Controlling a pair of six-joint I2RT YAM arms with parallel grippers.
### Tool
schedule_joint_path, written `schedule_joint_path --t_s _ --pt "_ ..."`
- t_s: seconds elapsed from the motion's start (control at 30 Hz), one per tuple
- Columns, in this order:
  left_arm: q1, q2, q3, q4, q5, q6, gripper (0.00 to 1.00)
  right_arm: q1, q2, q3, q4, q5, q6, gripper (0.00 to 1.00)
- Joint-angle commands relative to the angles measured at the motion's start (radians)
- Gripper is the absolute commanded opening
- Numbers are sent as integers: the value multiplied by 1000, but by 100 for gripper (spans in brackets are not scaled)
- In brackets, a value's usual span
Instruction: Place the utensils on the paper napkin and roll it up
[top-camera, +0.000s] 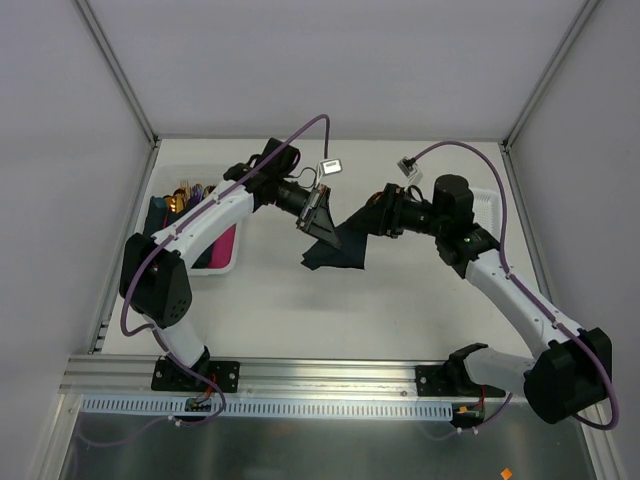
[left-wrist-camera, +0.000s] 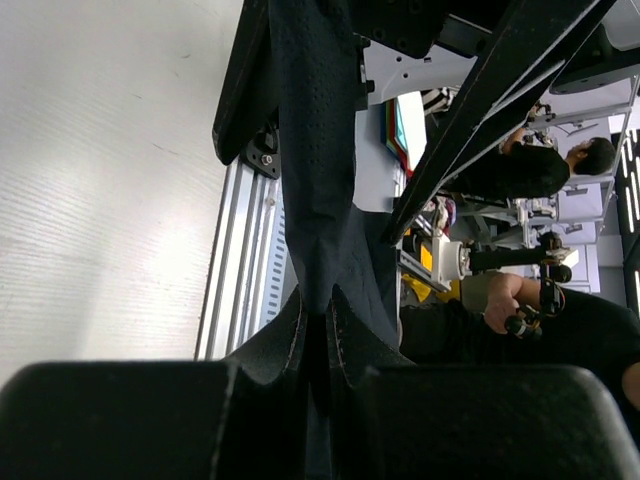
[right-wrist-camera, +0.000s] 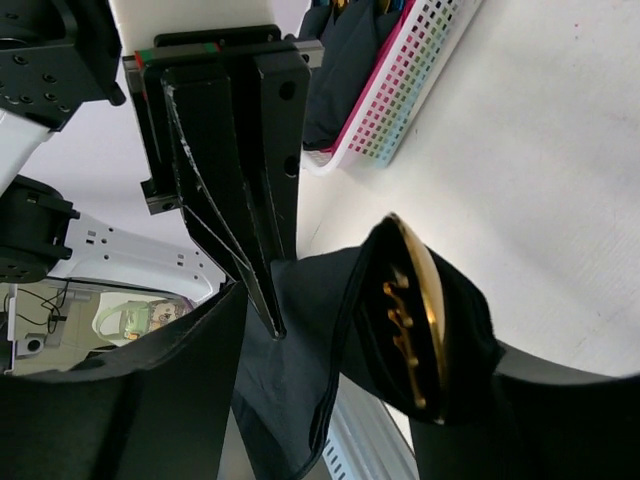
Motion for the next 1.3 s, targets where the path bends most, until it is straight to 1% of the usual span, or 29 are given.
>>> schedule_joint_path --t_s 0.0,0.03,0.1,0.13,0.2,0.23,0.27,0.3,0.33,0.4,0.43,0.5,0.53,0.57,0.63,0.67,0.7,0.77,0.8,0.83,0.87,0.9,0.93,0.97,1.03,1.07,1.13,1.17,1.27 --pt "-9 -58 -10 28 66 -10 0 7 -7 11 86 5 25 57" --pt "-9 -61 -11 29 70 -8 0 7 -7 10 86 7 28 46" --pt "-9 -64 -13 32 73 -7 0 10 -7 10 87 12 31 35" --pt "-10 -66 -13 32 77 -8 0 10 -7 8 87 18 33 25" --pt "-7 -67 -11 34 74 -11 0 10 -3 11 84 22 39 14" --pt "-7 -72 -11 32 67 -10 0 10 0 13 84 25 42 5" --pt "-7 -77 -14 35 58 -10 0 10 2 13 84 27 54 0" --pt "-7 -81 -18 34 48 -5 0 9 2 11 86 35 62 0" --pt "-9 -95 -18 35 9 -2 2 10 0 10 86 42 67 0" --pt "0 -115 -30 34 -46 12 11 10 -7 8 71 70 82 0" --pt "5 -139 -33 34 -96 18 23 12 -17 5 66 82 87 0" --pt "16 -172 -42 28 -172 48 36 15 -27 2 51 100 106 0" --pt "19 -213 -42 22 -219 68 45 15 -38 2 37 113 113 0" --pt "20 -234 -41 16 -318 93 48 17 -44 -1 29 133 119 0" --pt "13 -306 -39 3 -455 157 52 24 -59 -7 18 162 142 0" --pt "11 -326 -33 0 -556 179 55 35 -72 -12 11 186 149 0" --pt "10 -342 -28 -4 -589 222 55 40 -76 -12 2 202 154 0" --pt "-13 -373 1 -35 -664 262 57 49 -84 -7 -2 223 163 0" --pt "-29 -376 11 -52 -737 301 57 61 -86 -9 3 231 168 0" --pt "-44 -377 19 -81 -765 315 55 66 -87 -9 6 239 174 0" --pt "-84 -380 24 -89 -796 326 55 72 -87 -7 9 251 182 0" --pt "-108 -382 24 -93 -857 349 53 84 -87 0 5 260 186 0" --pt "-133 -383 24 -98 -880 360 52 90 -89 -1 6 268 189 0" --pt "-183 -385 21 -100 -911 366 52 98 -90 0 6 286 200 0" --pt "-232 -376 15 -100 -1004 389 50 116 -93 0 3 305 209 0" --pt "-275 -373 10 -98 -1031 394 49 121 -95 -1 4 321 220 0" --pt "-317 -365 7 -98 -1080 410 48 130 -104 -1 0 341 228 0" --pt "-335 -353 5 -98 -1136 417 48 132 -106 0 0 352 231 0" --pt "-400 -336 1 -96 -1236 444 47 138 -118 8 -9 372 246 0"
